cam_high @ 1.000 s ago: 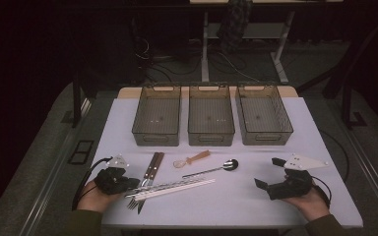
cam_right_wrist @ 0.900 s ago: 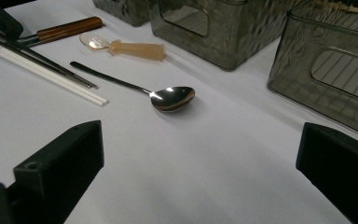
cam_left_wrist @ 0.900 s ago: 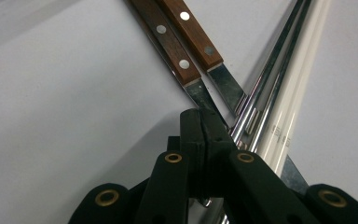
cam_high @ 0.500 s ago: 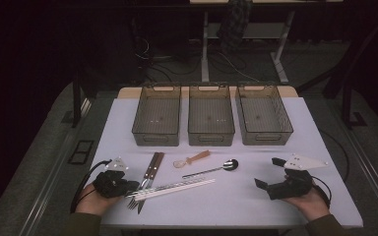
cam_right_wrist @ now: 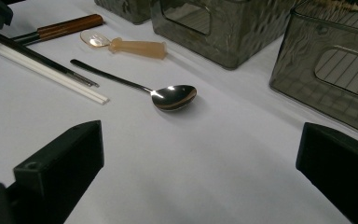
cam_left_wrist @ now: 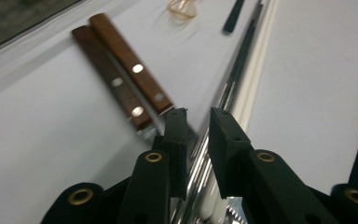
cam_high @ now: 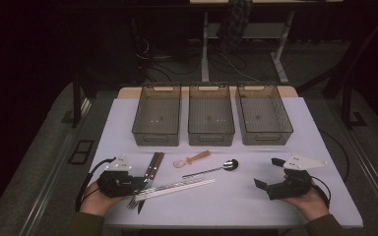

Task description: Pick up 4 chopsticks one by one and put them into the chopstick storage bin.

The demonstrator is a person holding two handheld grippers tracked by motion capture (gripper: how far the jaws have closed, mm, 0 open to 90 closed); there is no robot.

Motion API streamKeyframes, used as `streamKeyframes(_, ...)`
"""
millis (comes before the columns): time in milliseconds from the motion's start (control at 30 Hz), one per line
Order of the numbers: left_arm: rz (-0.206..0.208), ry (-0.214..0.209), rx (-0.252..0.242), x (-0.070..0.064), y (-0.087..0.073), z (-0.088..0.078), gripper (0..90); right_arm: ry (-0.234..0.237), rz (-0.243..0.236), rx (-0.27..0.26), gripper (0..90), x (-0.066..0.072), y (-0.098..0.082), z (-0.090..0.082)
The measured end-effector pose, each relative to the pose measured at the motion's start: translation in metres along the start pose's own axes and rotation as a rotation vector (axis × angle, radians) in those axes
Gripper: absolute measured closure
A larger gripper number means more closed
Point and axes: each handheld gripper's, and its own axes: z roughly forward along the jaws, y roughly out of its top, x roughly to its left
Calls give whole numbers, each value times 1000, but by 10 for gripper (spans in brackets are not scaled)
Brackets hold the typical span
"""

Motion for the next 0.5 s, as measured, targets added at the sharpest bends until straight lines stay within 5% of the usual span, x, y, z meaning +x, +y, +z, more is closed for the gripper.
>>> streamKeyframes(233,53,-63,-10,-17,9,15,824,0,1,1,4,0,0,0)
streamKeyframes(500,115,-83,30,-24,11,30,842,1,2,3,4,0,0,1)
